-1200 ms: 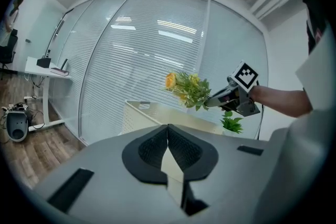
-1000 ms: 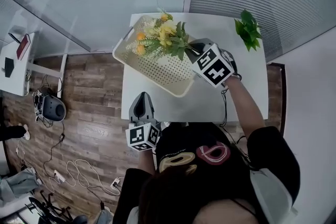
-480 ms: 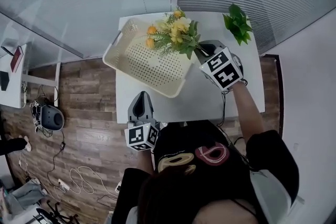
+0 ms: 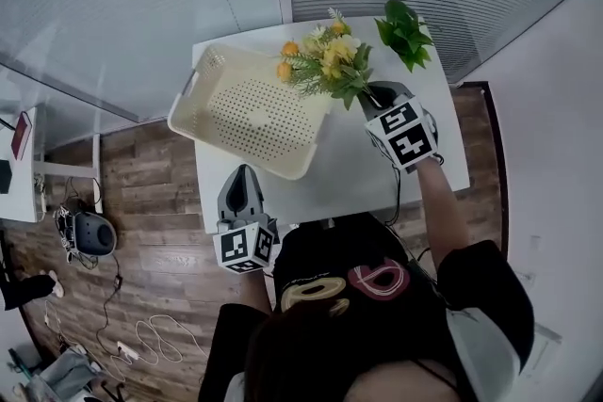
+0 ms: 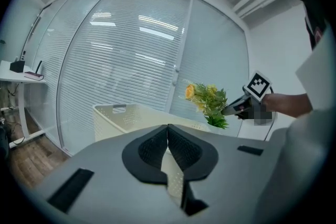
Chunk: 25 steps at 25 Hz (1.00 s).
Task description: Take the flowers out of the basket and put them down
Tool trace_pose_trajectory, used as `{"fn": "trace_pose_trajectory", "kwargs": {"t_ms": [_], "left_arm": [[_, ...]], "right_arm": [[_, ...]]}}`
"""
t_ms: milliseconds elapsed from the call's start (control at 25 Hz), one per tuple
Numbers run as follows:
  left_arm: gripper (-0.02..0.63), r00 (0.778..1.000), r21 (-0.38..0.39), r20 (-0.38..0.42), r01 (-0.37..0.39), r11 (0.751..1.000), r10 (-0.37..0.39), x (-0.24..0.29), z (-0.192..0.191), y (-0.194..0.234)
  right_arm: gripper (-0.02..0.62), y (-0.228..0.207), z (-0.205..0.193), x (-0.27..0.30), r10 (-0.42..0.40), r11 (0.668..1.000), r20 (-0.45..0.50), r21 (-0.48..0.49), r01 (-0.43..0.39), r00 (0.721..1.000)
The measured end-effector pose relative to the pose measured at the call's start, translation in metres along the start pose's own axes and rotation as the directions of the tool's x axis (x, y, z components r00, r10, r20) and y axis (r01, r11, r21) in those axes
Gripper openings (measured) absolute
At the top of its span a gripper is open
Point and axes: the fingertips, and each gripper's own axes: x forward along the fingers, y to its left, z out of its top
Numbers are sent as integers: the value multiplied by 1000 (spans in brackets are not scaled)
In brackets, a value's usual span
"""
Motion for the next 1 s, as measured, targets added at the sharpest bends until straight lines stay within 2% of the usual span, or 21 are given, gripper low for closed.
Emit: {"fn": "trace_pose_trajectory", "kwargs": {"t_ms": [400, 760, 1000], "left_arm": [[17, 1000, 29, 13, 26, 999, -26, 14, 12, -4], [17, 998, 48, 18, 54, 997, -55, 22, 15, -18], [17, 997, 60, 19, 67, 996, -68, 27, 17, -26]], "right_arm": [[26, -32, -48, -18, -102, 988, -55, 113, 107, 993], [26, -42, -93, -21, -133, 973, -120, 174, 153, 984], [26, -46, -128, -15, -130, 952, -161, 254, 169, 978]]}}
